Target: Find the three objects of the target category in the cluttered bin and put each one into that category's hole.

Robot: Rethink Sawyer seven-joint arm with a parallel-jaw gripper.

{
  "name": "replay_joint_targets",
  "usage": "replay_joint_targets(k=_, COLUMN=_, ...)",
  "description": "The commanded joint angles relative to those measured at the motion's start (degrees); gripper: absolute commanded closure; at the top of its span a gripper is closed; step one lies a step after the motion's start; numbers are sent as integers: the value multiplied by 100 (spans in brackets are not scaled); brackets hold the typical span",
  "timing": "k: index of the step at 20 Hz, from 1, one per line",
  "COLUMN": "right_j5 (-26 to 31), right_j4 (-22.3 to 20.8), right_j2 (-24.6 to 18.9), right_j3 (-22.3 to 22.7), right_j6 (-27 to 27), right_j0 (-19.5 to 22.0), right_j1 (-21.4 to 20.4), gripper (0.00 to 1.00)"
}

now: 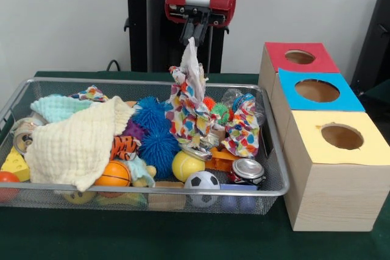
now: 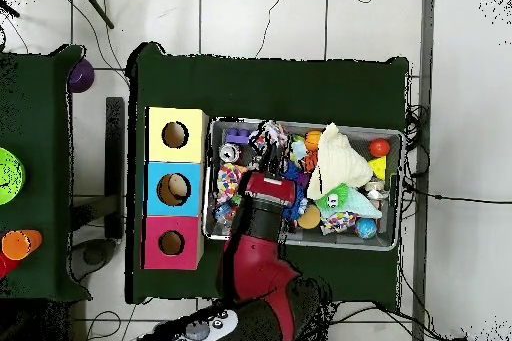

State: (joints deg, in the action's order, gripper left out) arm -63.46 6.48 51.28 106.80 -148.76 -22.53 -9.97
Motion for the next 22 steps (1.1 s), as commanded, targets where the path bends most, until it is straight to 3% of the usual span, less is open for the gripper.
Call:
replay_joint_targets(k=1, right_j5=-79, right_j4=616, right_j2=-112, right_j3=310, right_j6=609, right_j0=-195, right_j1=481, gripper=100)
replay_joint_targets(k=9, right_j5=48, right_j4=941, right_j2=-14, right_j3=444, right_j6=473, right_j0=-518, right_j1=670, gripper=100)
replay_joint_targets(k=15, right_j5=-216, right_j4=1675, right_j2=69, right_j3=693, right_j6=539, right_j0=-956, right_j1=975, gripper=100)
replay_joint_targets(k=22, right_j5=-131, right_j4=2336, right_j2=13, right_j3=838, right_j6=459, right_j0=-1337, right_j1=1288, gripper=100)
